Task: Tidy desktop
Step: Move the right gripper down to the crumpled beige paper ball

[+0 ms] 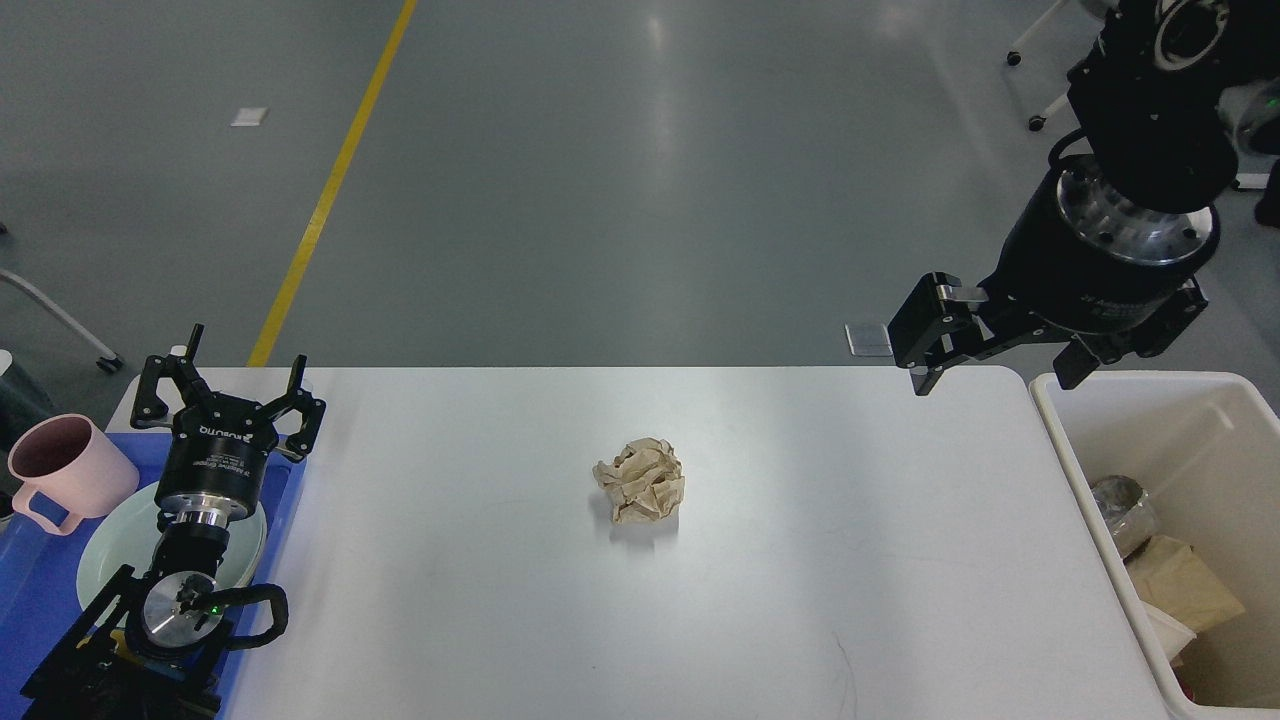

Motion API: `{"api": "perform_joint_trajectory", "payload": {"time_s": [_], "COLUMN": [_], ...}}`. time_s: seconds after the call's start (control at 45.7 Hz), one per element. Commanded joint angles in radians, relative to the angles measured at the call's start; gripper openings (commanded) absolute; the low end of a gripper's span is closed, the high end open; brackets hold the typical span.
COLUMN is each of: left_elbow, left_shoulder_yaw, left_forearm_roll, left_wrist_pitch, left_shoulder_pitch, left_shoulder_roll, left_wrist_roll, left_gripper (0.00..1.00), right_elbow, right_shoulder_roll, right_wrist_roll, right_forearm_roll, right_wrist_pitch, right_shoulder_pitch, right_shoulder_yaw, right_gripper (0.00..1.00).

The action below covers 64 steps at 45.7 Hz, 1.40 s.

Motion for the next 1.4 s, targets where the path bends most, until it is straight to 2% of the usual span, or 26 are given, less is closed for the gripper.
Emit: {"api": "perform_joint_trajectory", "payload": {"time_s": [0.0,0.175,0.328,0.46,0.635,0.766,0.963,1.116,1.204,1.379], "left_elbow": [0.000,0.000,0.000,0.000,0.000,0.000,0.000,0.000,0.000,0.000], "left_shoulder_yaw": [0.000,0.000,0.000,0.000,0.000,0.000,0.000,0.000,0.000,-0.001], "left_forearm_roll": [0.000,0.000,0.000,0.000,0.000,0.000,0.000,0.000,0.000,0.000], "left_wrist_pitch": [0.000,0.000,0.000,0.000,0.000,0.000,0.000,0.000,0.000,0.000], "left_shoulder_pitch": [0.000,0.000,0.000,0.000,0.000,0.000,0.000,0.000,0.000,0.000], "left_shoulder_roll": [0.000,0.000,0.000,0.000,0.000,0.000,0.000,-0.001,0.000,0.000], "left_wrist_roll": [0.000,0.000,0.000,0.000,0.000,0.000,0.000,0.000,0.000,0.000], "left_gripper": [0.97,0.96,0.97,0.97,0.97,0.97,0.96,0.97,0.97,0.96], "right_elbow": [-0.001,-0.005,-0.059,-0.119,-0.196,-0.304,-0.579,-0.766,-0.857,-0.946], "right_shoulder_roll": [0.000,0.006,0.015,0.018,0.054,0.116,0.304,0.356,0.394,0.448], "right_wrist_roll": [0.007,0.007,0.010,0.010,0.010,0.008,0.010,0.011,0.011,0.016], "right_forearm_roll": [0.002,0.006,0.006,0.003,0.000,-0.015,-0.011,-0.015,-0.015,-0.014], "right_wrist_pitch": [0.014,0.009,-0.031,-0.150,-0.366,-0.443,-0.454,-0.460,-0.498,-0.578], "right_shoulder_pitch": [0.002,0.005,-0.030,-0.167,-0.357,-0.513,-0.797,-1.021,-1.106,-1.207], "right_shoulder_yaw": [-0.019,-0.024,0.051,0.137,0.257,0.338,0.383,0.455,0.472,0.492], "right_gripper": [1.00,1.00,1.00,1.00,1.00,1.00,1.00,1.00,1.00,1.00]}}
